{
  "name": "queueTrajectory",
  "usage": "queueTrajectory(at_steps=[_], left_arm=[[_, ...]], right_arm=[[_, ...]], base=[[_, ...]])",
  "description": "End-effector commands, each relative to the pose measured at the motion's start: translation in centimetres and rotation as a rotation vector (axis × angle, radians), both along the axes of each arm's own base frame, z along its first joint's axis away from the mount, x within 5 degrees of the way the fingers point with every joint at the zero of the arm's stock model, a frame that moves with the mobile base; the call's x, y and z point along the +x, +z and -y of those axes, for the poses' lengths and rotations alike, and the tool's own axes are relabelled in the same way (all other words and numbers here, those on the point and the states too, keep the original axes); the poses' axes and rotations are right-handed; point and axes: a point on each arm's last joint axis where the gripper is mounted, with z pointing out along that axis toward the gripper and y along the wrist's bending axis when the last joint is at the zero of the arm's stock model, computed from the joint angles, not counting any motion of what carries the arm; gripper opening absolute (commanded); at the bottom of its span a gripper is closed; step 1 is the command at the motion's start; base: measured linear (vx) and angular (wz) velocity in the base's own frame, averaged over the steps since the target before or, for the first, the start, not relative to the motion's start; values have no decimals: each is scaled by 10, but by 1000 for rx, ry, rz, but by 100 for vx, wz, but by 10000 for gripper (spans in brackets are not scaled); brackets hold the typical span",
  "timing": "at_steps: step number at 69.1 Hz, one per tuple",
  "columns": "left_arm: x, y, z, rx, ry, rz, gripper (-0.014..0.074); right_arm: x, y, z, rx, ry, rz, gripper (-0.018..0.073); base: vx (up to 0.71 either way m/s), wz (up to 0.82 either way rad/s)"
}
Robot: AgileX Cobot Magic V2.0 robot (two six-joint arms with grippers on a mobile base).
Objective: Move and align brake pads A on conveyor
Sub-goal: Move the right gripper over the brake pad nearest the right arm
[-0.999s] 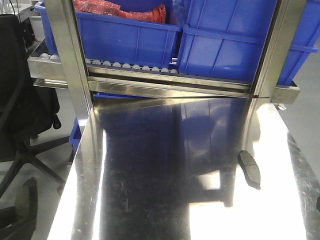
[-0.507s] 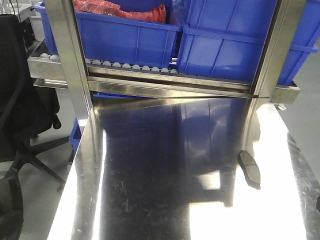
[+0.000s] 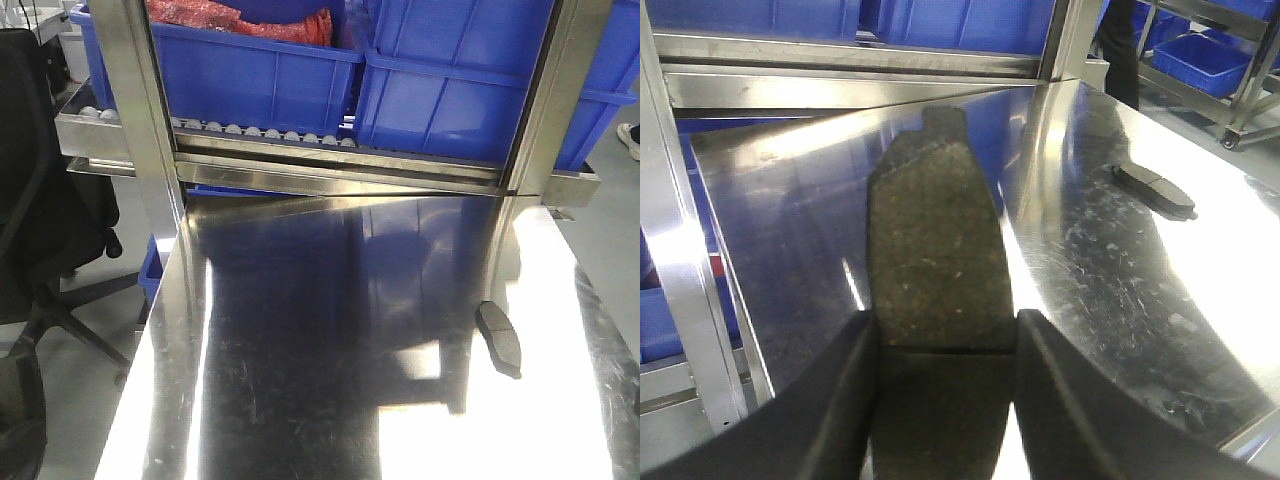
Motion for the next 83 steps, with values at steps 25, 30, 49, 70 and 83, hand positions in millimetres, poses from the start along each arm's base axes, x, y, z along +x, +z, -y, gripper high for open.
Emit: queueTrajectory(at_steps=[25, 30, 49, 70, 83], left_arm=[[1, 17, 2, -58, -17, 96, 129], [1, 17, 2, -58, -17, 96, 129], [1, 17, 2, -58, -17, 96, 129], [1, 17, 2, -58, -17, 96, 129], [1, 17, 2, -58, -17, 96, 129]], right_arm=[[3, 16, 1, 13, -15, 106, 434], [3, 16, 1, 12, -15, 106, 581], [22, 17, -1, 259, -116, 13, 717], [114, 28, -11, 164, -235, -280, 702], [168, 32, -4, 114, -324, -456, 699]], base=[[0, 0], [0, 0], [0, 0], [0, 0], [0, 0]])
